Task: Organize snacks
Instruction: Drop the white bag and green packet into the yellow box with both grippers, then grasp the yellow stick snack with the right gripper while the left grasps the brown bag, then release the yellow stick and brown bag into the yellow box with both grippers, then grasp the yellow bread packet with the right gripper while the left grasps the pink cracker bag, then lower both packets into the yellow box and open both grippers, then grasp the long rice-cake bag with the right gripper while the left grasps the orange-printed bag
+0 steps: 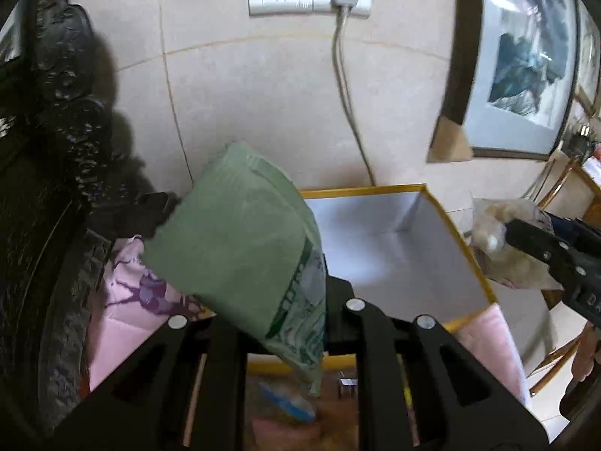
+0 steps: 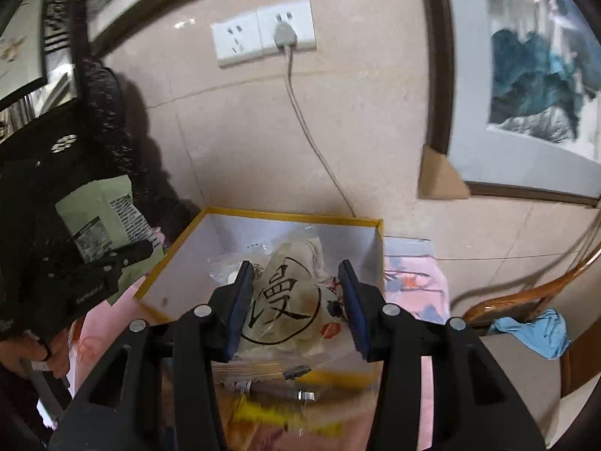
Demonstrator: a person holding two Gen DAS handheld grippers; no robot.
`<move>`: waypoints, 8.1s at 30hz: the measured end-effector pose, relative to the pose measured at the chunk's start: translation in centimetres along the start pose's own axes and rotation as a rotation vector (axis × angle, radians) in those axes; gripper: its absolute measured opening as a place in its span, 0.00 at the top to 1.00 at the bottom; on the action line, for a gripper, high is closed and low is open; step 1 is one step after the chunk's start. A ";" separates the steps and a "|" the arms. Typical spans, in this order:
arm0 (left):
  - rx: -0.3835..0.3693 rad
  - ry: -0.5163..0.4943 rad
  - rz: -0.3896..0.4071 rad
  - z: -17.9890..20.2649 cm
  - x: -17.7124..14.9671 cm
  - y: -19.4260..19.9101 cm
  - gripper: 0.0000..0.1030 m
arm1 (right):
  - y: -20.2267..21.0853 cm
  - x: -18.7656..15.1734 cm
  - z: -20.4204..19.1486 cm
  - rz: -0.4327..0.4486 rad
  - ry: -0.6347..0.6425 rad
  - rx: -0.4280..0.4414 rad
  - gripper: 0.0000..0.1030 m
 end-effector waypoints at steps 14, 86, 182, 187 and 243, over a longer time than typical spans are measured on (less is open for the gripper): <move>0.043 -0.025 -0.053 -1.7 -2.5 -3.1 0.02 | -4.6 -3.9 -0.6 -0.145 0.283 0.067 0.03; 0.062 -0.069 0.024 -1.4 -6.3 9.0 0.57 | 10.9 -4.7 -5.0 0.067 0.035 0.084 0.79; 0.073 -0.068 -0.175 -2.2 -10.0 7.0 0.51 | 11.2 -8.9 1.4 -0.032 -0.211 -0.148 0.46; 0.078 -0.036 -0.071 -2.6 -4.9 7.6 0.51 | 10.0 -5.2 0.3 0.027 -0.170 -0.096 0.46; 0.208 0.232 0.021 -8.3 0.0 3.9 0.02 | 3.1 0.1 3.8 0.006 -0.196 -0.181 0.01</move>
Point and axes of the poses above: each gripper's, at about its wrist camera, not at the fingertips, and y roughly against the way its jaws point, z to its right, x to its top, the point moved 7 cm from there along -y, roughly the way its jaws point, and after that the axes turned 11 degrees about x, right-handed, at the moved point
